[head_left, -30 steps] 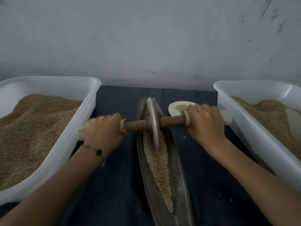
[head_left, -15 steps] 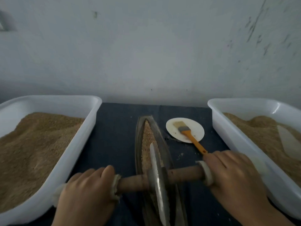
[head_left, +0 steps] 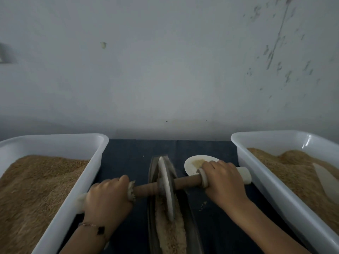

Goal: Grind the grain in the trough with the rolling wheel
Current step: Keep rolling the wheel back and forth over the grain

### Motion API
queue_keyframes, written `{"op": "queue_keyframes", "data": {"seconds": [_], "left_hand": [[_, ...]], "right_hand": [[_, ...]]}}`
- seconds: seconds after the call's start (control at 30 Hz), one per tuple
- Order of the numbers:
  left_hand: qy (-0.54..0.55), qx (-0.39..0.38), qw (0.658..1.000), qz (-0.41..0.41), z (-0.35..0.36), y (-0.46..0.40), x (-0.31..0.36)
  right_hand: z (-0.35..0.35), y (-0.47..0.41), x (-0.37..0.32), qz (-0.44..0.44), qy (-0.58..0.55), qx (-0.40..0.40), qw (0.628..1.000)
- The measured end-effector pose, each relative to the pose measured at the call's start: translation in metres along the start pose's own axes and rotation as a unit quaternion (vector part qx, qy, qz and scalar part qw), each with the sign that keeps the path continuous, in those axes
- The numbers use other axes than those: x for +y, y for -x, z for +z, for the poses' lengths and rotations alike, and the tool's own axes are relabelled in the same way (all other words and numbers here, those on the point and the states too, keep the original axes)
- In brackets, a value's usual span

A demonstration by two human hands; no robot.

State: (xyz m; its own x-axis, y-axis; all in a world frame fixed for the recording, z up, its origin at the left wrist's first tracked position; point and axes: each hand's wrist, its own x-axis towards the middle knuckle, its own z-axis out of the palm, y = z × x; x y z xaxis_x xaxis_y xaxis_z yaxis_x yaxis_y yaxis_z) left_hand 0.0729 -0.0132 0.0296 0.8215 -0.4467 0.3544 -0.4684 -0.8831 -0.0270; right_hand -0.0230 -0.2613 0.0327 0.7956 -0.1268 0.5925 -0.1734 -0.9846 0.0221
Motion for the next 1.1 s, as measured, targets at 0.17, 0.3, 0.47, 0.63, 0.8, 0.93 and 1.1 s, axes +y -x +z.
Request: {"op": "queue_keyframes", "data": {"seconds": [0.17, 0.3, 0.47, 0.63, 0.8, 0.93, 1.1], "left_hand": [[-0.022, 0.037, 0.999, 0.029, -0.01, 0.011, 0.007], [0.023, 0.006, 0.996, 0.086, -0.027, 0.04, 0.009], [0.052, -0.045, 0.993, 0.097, -0.046, 0.081, 0.008], [0.013, -0.089, 0.995, 0.053, -0.041, 0.09, 0.006], [0.018, -0.08, 0.997, 0.011, -0.022, 0.059, 0.002], [0.014, -0.054, 0.998, -0.003, -0.005, 0.023, -0.002], [0.003, -0.015, 1.0, 0.0, -0.001, -0.018, -0.002]], "right_hand": [[0.001, 0.016, 0.003, 0.024, 0.007, -0.034, 0.999], [-0.016, 0.048, 0.002, -0.003, -0.002, -0.021, 1.0], [-0.053, 0.076, 0.005, -0.065, -0.01, -0.036, 0.997], [-0.071, 0.077, 0.005, -0.096, 0.004, -0.055, 0.994], [-0.05, 0.051, 0.0, -0.06, 0.019, -0.05, 0.997], [-0.019, 0.017, 0.002, -0.028, 0.049, -0.101, 0.993], [0.005, -0.016, 0.007, 0.027, 0.043, -0.105, 0.993]]}}
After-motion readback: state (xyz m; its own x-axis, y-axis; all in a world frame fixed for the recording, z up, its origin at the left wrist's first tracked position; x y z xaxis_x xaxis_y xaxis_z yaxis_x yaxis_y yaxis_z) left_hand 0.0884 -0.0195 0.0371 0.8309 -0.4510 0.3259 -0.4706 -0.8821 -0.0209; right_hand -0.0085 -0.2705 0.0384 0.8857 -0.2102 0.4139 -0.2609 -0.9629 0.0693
